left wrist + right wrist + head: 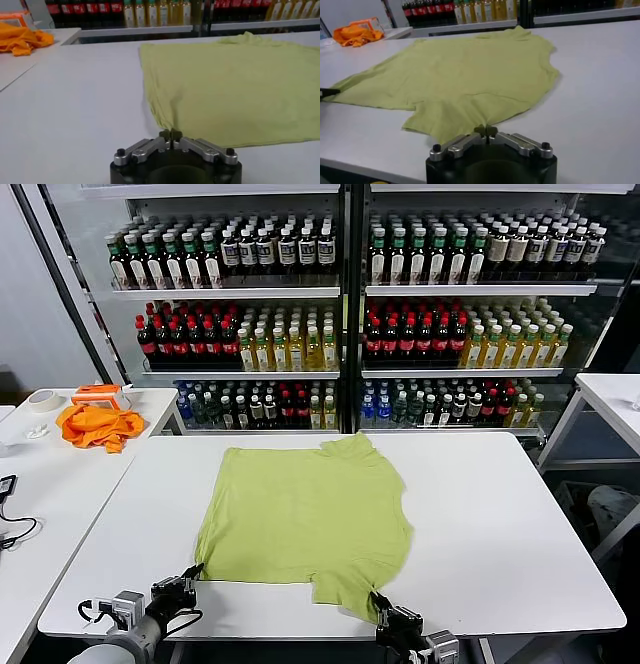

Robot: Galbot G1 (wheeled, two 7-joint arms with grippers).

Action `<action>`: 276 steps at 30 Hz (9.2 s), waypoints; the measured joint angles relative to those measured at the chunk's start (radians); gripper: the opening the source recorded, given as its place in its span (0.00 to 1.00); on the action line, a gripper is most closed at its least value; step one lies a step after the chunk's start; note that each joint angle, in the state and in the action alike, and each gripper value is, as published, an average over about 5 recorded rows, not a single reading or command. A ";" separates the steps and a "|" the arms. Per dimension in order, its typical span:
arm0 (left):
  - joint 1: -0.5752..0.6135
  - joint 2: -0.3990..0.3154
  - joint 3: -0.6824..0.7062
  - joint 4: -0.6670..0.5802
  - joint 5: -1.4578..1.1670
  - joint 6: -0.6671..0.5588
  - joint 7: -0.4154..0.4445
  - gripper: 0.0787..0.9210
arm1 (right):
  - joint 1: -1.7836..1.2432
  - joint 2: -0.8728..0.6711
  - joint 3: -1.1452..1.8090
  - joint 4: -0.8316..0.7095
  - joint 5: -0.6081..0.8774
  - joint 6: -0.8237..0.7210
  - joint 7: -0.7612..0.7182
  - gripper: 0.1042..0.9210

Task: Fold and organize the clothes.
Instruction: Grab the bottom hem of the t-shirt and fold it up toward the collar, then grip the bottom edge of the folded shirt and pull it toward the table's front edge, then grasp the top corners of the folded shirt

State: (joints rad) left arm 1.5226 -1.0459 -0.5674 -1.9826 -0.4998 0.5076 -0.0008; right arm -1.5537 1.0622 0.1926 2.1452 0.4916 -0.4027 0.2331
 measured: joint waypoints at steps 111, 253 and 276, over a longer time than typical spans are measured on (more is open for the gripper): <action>0.255 0.083 -0.125 -0.252 -0.034 -0.022 -0.011 0.00 | -0.204 -0.083 0.182 0.286 0.024 -0.093 0.007 0.00; 0.003 0.136 0.108 -0.078 -0.040 -0.024 -0.050 0.24 | -0.241 -0.089 0.310 0.209 -0.015 -0.112 -0.034 0.13; -0.282 0.118 0.200 0.077 -0.129 -0.099 -0.040 0.88 | 0.345 -0.064 0.131 -0.034 0.095 -0.161 0.037 0.87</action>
State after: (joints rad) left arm 1.2408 -0.9282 -0.3677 -1.9057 -0.6292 0.4086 -0.0404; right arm -1.2083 0.9978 0.3236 2.1114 0.5862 -0.5637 0.2703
